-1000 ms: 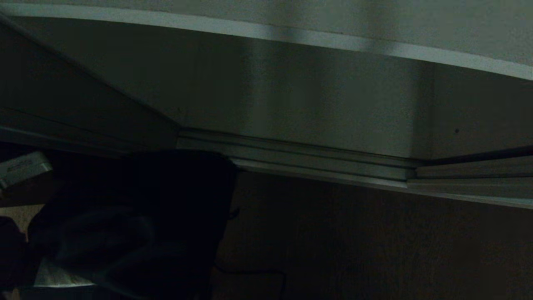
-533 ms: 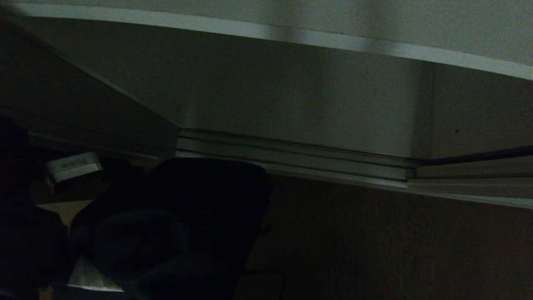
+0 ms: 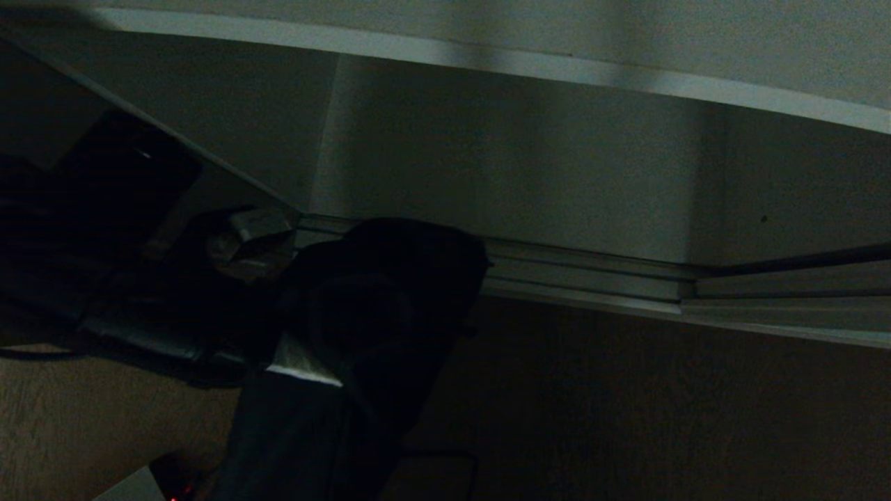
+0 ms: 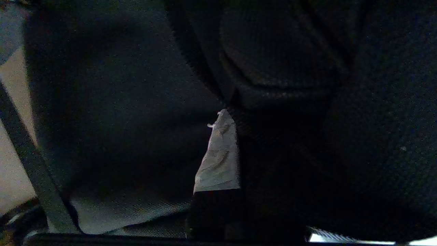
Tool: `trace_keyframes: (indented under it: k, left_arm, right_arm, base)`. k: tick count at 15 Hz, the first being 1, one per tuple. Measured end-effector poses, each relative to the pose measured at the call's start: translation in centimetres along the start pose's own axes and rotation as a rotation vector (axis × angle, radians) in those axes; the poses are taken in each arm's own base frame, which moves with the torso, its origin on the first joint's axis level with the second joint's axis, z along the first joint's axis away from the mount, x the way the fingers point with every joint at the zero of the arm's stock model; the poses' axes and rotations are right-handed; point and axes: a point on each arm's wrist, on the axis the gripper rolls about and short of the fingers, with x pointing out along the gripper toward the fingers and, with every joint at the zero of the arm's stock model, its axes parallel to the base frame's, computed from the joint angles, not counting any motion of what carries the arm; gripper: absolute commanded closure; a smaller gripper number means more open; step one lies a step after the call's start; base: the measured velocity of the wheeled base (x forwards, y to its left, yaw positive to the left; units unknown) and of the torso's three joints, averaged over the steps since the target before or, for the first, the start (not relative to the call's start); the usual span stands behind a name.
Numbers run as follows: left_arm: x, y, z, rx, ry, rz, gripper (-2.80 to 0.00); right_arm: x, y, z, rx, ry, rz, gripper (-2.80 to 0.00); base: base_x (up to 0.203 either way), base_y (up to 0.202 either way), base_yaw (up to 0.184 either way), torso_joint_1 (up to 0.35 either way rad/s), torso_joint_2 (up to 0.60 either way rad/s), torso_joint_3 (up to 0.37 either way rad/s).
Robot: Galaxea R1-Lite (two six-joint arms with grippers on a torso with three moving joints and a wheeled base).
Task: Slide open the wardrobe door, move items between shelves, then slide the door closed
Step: Place the bag on the lower shelf
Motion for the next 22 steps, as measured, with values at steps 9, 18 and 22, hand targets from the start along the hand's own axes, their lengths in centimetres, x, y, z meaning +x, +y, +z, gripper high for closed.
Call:
trace_keyframes:
  k: [9, 18, 22]
  left_arm:
    - [2.8, -3.3, 9.2, -0.159, -0.272, 0.033, 0.0]
    - [4.5, -3.7, 16.2, -0.151, -0.73, -0.066, 0.0]
    - [2.1, -3.6, 17.9, -0.027, -0.922, -0.129, 0.0]
  right_arm:
    - [0.0, 0.0, 0.0, 0.0, 0.0, 0.0, 0.0]
    - [0.0, 0.0, 0.0, 0.0, 0.0, 0.0, 0.0]
    - [0.0, 0.0, 0.0, 0.0, 0.0, 0.0, 0.0]
  base:
    - [0.0, 0.0, 0.0, 0.0, 0.0, 0.0]
    - [0.0, 0.0, 0.0, 0.0, 0.0, 0.0]
    - [0.0, 0.0, 0.0, 0.0, 0.0, 0.0]
